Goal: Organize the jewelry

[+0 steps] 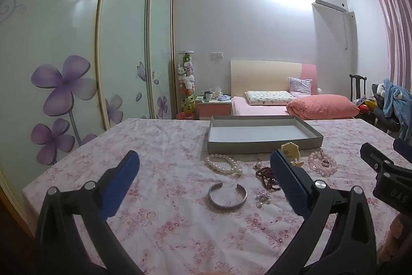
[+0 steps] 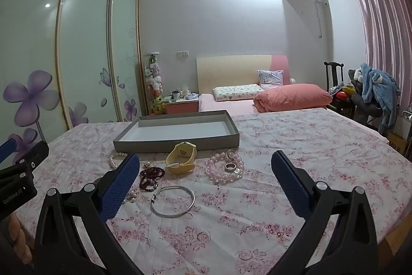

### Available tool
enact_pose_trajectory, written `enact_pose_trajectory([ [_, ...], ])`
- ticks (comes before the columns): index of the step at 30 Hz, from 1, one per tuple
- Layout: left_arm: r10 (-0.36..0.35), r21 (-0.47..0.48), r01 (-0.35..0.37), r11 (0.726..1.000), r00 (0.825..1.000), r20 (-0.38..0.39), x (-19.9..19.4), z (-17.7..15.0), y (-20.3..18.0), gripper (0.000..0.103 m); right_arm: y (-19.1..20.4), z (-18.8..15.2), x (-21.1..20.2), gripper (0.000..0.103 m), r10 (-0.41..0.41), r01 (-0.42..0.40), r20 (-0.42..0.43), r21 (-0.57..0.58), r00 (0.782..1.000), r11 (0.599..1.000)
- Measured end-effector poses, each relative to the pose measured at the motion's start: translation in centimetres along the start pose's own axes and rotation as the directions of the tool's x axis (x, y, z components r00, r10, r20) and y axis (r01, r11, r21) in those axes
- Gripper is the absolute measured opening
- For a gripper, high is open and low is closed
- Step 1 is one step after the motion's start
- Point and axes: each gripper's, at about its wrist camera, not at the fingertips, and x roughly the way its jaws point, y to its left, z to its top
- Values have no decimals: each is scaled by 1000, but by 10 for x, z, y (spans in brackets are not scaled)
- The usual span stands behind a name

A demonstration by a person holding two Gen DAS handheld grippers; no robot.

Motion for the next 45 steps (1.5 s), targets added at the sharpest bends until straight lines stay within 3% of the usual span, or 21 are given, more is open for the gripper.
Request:
enact_pose_trajectory([
  [45, -2, -6, 2, 1000, 1000, -5, 0, 0, 0, 99, 0, 0, 1, 101, 0, 0, -2, -2, 1000, 1000],
])
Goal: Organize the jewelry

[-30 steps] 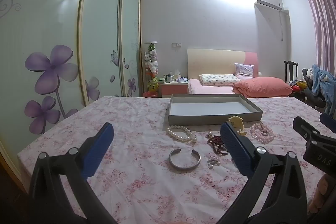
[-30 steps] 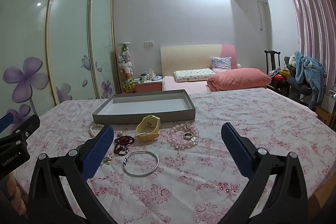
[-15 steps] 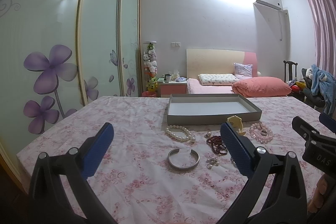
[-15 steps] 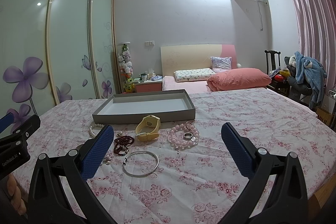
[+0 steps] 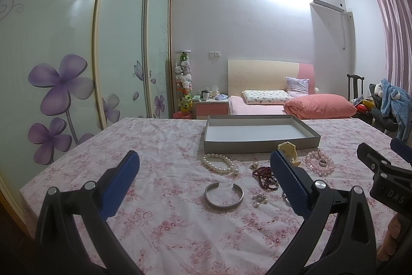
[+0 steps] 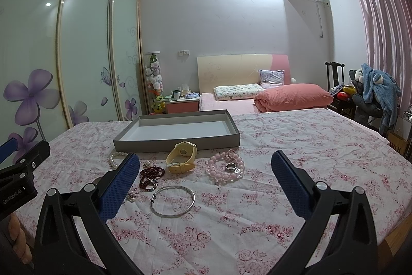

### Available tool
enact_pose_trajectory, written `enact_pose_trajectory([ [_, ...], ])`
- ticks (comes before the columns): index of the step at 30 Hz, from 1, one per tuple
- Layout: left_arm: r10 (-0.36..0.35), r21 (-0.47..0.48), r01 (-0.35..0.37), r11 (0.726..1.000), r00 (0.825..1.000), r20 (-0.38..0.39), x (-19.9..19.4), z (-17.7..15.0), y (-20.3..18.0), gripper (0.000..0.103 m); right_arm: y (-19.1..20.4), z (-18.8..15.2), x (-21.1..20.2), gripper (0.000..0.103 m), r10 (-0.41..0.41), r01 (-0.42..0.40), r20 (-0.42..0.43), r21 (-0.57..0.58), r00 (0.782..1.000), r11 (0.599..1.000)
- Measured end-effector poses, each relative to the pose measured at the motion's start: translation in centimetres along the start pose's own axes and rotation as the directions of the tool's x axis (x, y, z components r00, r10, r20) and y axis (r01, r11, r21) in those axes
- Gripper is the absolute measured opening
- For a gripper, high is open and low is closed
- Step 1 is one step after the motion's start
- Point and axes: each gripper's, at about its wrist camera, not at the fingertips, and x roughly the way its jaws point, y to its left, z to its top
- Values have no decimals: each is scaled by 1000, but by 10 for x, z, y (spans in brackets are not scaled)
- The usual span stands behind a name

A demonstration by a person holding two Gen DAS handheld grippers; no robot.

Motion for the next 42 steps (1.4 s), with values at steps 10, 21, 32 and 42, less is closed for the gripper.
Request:
enact_pose_trajectory([
  [10, 1, 0, -1, 1000, 1000, -1, -1, 0, 0, 99, 0, 0, 1, 101, 0, 0, -1, 0, 1000, 1000],
  [21, 0, -1, 0, 1000, 1000, -2, 0, 0, 0, 99, 0, 0, 1, 101, 0, 0, -1, -1, 1000, 1000],
  [32, 0, -1, 0, 1000, 1000, -3, 0, 0, 0, 99, -2, -1, 1, 101, -1, 1, -3, 0, 1000, 1000],
  [42, 1, -1, -1, 1000, 1000, -8, 1, 0, 0, 99, -2, -1, 2, 101, -1, 1, -6, 1, 1000, 1000],
])
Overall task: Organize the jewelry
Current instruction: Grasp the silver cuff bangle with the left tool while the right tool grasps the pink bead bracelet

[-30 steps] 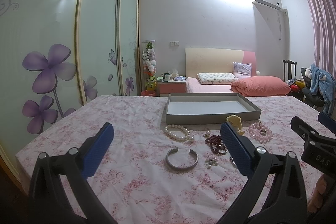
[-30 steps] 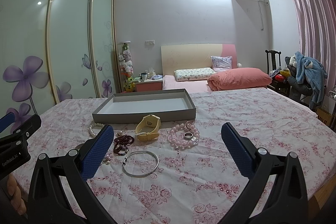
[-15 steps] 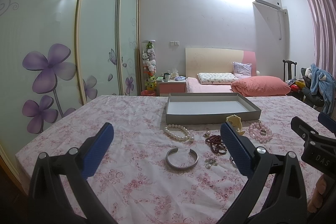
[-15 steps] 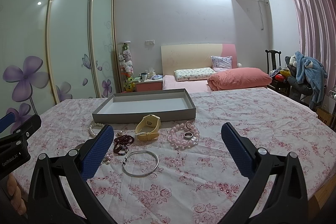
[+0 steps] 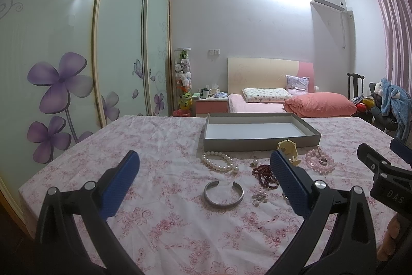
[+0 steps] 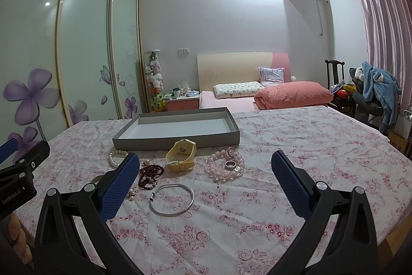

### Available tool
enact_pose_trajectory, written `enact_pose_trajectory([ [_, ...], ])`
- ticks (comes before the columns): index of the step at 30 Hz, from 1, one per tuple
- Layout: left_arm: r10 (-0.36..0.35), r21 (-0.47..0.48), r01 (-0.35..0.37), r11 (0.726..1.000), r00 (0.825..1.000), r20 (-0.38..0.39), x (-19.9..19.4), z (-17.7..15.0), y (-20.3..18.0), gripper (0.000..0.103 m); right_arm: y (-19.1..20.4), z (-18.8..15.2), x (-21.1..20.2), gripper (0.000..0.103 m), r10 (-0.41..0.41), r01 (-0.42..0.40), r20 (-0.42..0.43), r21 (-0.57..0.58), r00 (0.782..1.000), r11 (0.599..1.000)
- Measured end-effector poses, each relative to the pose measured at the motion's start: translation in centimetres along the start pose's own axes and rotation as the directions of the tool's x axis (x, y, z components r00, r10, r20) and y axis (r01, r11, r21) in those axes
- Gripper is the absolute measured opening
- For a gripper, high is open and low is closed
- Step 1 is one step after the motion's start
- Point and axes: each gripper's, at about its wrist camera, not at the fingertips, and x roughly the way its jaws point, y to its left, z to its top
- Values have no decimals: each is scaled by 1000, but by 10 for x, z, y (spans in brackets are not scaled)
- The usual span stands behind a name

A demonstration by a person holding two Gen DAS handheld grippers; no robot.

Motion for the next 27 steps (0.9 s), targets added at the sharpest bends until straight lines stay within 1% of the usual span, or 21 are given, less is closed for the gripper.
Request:
enact_pose_trajectory([
  [3, 0, -1, 0, 1000, 1000, -12, 1, -1, 0, 99, 0, -1, 0, 101, -1, 1, -6, 1, 1000, 1000],
  [6, 3, -2, -3, 1000, 999, -37, 12, -1, 0, 99, 0, -4, 4, 101, -3, 3, -16, 4, 1000, 1000],
  [9, -10, 5, 11, 1000, 995, -103, 29, -7, 0, 99, -2, -3, 7, 101, 0, 0, -36, 11, 999, 1000],
  [11, -19, 22, 23, 999, 987, -163, 42, -10, 1, 99, -4, -7, 15, 101, 2, -1, -54, 20, 999, 1000],
  [13, -17, 59, 32, 998, 971, -239, 60, -13, -2, 99, -6, -8, 17, 101, 4, -2, -68, 25, 998, 1000],
  [14, -16, 69, 36, 997, 964, -266, 67, -15, -3, 99, -6, -8, 18, 101, 4, -2, -75, 26, 997, 1000],
  [15, -22, 77, 47, 996, 954, -298, 76, -17, -4, 99, -6, -9, 19, 101, 4, -2, -81, 26, 997, 1000],
  [16, -34, 78, 64, 995, 940, -338, 86, -19, -5, 99, -6, -9, 22, 101, 2, 0, -90, 25, 996, 1000],
  [17, -50, 73, 84, 994, 923, -382, 97, -21, -5, 99, -7, -9, 23, 101, 2, 1, -95, 25, 995, 1000],
  [18, -76, 62, 114, 992, 898, -433, 109, -24, -7, 99, -7, -9, 25, 101, 2, 1, -102, 26, 995, 1000],
  [19, -85, 57, 125, 991, 881, -465, 117, -27, -8, 99, -8, -9, 27, 101, 4, 0, -113, 28, 994, 1000],
  [20, -91, 49, 133, 990, 859, -504, 126, -31, -9, 99, -9, -9, 30, 101, 5, -2, -120, 30, 993, 1000],
  [21, -105, 35, 148, 988, 832, -545, 135, -35, -10, 99, -10, -9, 32, 101, 7, -3, -130, 33, 991, 999],
  [23, -108, 32, 155, 987, 808, -580, 146, -41, -12, 99, -13, -9, 37, 101, 4, 1, -145, 36, 989, 999],
  [25, -84, 58, 148, 987, 798, -597, 152, -47, -17, 99, -15, -9, 42, 101, 4, 3, -159, 41, 987, 999],
  [27, -68, 73, 140, 988, 794, -605, 154, -50, -21, 99, -18, -8, 46, 101, 5, 3, -170, 49, 985, 999],
])
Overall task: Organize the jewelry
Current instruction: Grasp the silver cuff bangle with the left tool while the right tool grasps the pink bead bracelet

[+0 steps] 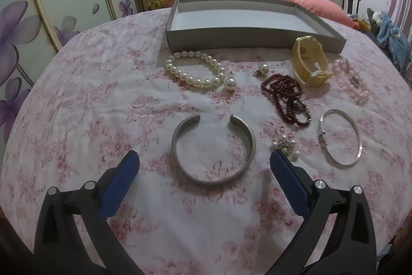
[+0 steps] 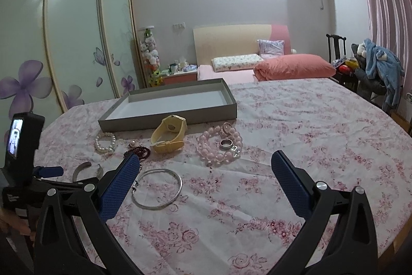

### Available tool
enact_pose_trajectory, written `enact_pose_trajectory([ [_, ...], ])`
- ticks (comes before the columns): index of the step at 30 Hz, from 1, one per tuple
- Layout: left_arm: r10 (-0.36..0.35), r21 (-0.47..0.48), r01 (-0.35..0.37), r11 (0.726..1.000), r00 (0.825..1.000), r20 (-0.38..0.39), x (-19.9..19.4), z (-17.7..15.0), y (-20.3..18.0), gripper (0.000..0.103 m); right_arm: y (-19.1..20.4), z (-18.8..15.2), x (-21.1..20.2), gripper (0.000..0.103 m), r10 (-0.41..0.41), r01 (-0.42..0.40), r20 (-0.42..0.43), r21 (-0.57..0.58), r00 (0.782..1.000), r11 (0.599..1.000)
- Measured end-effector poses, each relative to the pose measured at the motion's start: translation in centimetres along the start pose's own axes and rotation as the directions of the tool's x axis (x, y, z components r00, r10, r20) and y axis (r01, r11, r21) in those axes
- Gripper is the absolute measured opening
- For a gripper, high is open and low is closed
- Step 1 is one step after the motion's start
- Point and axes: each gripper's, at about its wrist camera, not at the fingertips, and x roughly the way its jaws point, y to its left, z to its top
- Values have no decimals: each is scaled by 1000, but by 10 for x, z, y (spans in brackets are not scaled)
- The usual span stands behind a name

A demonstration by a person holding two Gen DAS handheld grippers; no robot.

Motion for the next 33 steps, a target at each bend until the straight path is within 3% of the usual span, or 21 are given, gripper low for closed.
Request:
enact_pose_trajectory([
  [5, 16, -12, -16, 1000, 1000, -15, 2, 3, -1, 94, -5, 6, 12, 101, -8, 8, -30, -4, 1000, 1000],
  [11, -21, -39, 21, 999, 1000, 1, 5, 15, 4, 66, -14, 16, 38, 101, -6, 7, -108, 4, 994, 1000],
  [18, -48, -91, 48, 995, 999, 8, 8, 21, 28, 66, -28, 27, 87, 79, 8, -1, -250, 31, 968, 1000],
  [20, -42, -120, 44, 992, 999, 15, 7, 23, 40, 66, -34, 29, 104, 78, 1, 15, -295, 50, 956, 999],
  [28, -23, -171, 32, 985, 998, 54, -1, 29, 64, 66, -39, 37, 140, 54, -32, 54, -366, 51, 930, 997],
  [33, -27, -166, 37, 985, 998, 61, 0, 31, 65, 66, -35, 38, 159, 45, -49, 61, -416, 15, 908, 998],
])
